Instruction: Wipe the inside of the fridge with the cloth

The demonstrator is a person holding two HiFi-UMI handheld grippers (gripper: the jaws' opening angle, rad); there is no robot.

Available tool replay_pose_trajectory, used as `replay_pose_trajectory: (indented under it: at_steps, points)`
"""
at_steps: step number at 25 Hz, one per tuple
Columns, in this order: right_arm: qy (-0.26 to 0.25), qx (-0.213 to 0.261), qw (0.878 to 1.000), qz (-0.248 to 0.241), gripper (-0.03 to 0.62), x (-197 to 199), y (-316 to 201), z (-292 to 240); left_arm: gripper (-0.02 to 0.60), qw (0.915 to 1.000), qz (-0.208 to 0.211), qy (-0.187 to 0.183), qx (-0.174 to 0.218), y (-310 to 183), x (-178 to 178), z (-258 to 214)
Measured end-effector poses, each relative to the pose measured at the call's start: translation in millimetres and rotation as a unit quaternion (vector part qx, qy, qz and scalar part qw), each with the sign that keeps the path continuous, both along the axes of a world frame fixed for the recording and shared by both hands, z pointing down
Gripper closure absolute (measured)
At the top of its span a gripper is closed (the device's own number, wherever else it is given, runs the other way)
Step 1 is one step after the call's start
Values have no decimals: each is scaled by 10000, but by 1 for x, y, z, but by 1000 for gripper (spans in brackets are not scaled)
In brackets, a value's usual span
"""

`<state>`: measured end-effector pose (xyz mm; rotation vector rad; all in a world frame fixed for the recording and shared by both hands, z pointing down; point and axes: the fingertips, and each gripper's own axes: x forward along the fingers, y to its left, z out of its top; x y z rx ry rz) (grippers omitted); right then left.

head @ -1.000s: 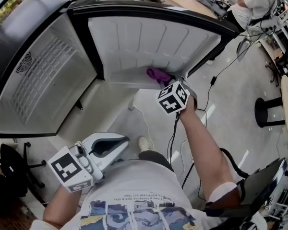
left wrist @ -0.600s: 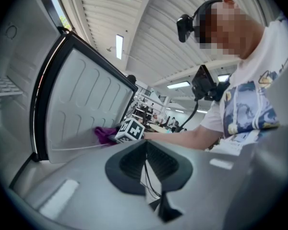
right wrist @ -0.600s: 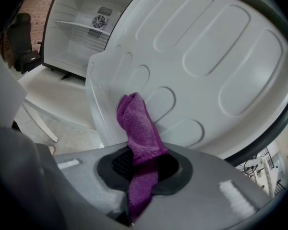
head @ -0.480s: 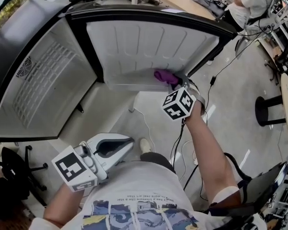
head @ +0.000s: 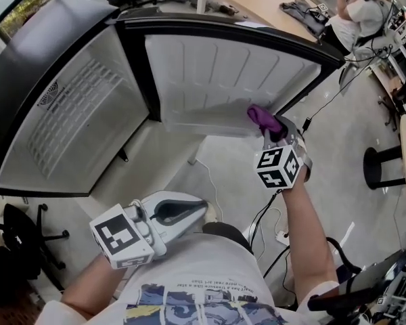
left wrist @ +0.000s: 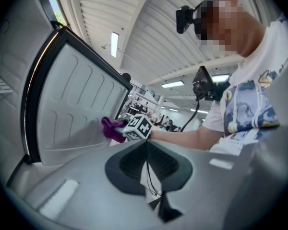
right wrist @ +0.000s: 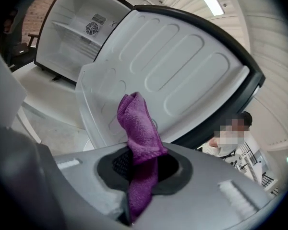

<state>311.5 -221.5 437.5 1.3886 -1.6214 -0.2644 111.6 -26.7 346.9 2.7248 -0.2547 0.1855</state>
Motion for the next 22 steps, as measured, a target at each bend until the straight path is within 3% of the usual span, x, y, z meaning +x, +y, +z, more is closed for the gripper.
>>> replay_pose_trajectory:
  at_steps: [5, 11, 16, 22]
  points:
    - [-141, 511, 9981, 302, 540, 13, 16, -31, 575, 9999, 133, 32, 34, 6, -2, 0]
    - [-1268, 717, 9890, 245, 540, -9, 40, -50, 575, 9998, 136, 67, 89, 15, -10, -3]
    - [-2367, 363, 9704, -318, 540, -69, 50, -29, 574, 10000, 36, -2, 33, 21, -24, -6]
    - [-3010, -257, 9500, -790, 540, -145, 45, 16, 575, 9997, -202, -138, 57, 25, -50, -2]
